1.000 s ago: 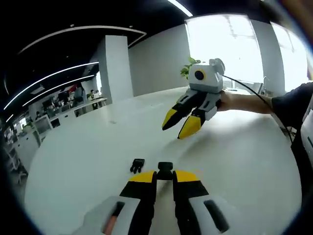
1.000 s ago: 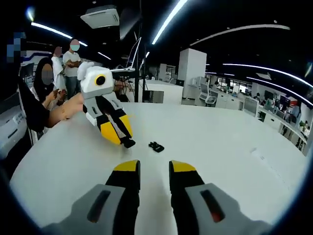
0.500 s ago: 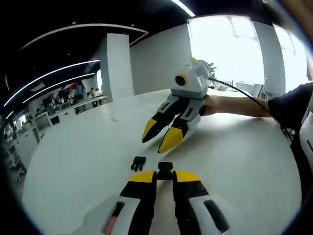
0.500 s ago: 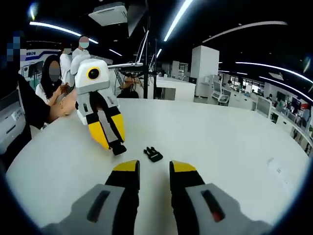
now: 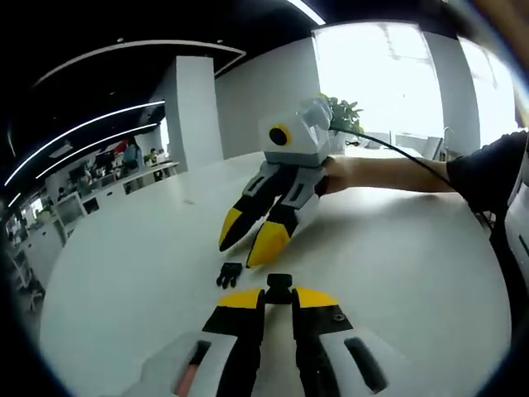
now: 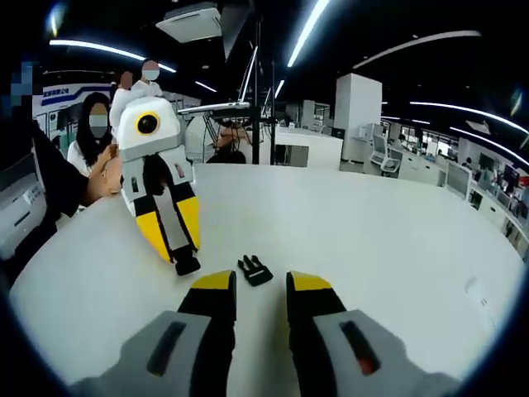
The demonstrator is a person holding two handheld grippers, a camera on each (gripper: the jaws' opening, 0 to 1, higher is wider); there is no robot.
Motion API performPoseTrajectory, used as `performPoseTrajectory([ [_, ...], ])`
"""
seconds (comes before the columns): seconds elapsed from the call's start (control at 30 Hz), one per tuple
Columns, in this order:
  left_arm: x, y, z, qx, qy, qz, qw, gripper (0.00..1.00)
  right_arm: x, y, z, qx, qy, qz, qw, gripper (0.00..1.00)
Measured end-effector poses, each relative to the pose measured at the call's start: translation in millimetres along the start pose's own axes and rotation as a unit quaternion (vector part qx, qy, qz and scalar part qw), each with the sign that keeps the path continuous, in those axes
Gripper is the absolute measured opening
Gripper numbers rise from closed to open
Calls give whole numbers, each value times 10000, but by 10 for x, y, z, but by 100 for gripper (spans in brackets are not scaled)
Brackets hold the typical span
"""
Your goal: Snap the two parts of the plastic buckle together until the buckle closes and remains connected.
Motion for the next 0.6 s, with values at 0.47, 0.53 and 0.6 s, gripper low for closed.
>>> performPoseTrajectory([
  [0.47, 32, 33, -34, -122, 146, -82, 9998, 13, -1, -3, 108, 192, -40, -62, 9998, 22],
  [0.53, 25, 42, -35, -115, 143, -78, 9998, 13, -2, -7, 114, 210, -57, -77, 9997, 22],
  [0.6, 24, 42, -35, -111, 132, -68, 9998, 13, 1, -5, 119, 217, -45, -86, 9997, 21],
])
Point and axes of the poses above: the point that each gripper's makers call its tool centre point, and the gripper's own axes: z roughly forward along the fingers, y roughly to its right, x roughly out of its top, the point moved 5 cm from there along -z, roughly backward along the fingers, and after that the axes turned 5 degrees about -z, right-handed, at the moved point
